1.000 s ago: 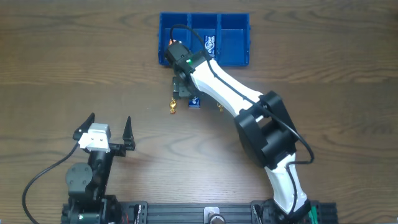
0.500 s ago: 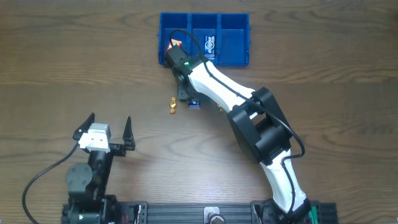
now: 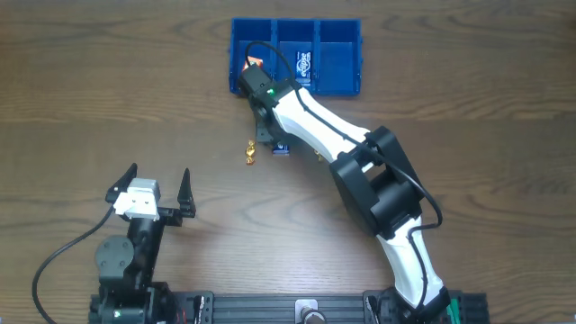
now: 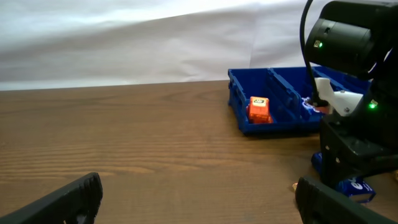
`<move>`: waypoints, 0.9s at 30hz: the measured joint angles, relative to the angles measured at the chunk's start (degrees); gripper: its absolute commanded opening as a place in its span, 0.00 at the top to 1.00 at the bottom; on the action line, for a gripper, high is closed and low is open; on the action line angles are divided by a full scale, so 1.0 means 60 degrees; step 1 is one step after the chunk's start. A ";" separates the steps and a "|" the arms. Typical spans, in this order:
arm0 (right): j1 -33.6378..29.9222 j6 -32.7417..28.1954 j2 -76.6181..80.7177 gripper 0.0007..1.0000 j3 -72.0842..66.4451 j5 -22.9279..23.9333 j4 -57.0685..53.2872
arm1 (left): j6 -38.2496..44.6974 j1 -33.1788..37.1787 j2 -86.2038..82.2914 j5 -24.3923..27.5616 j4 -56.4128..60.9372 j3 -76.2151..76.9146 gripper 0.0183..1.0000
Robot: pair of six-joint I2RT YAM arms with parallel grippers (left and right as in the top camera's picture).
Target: Sort Candies Into Trays
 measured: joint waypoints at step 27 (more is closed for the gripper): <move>-0.1789 -0.2320 0.0259 0.96 0.3803 0.1694 0.1282 | 0.0000 0.0000 0.0000 0.0000 0.0000 0.0000 0.00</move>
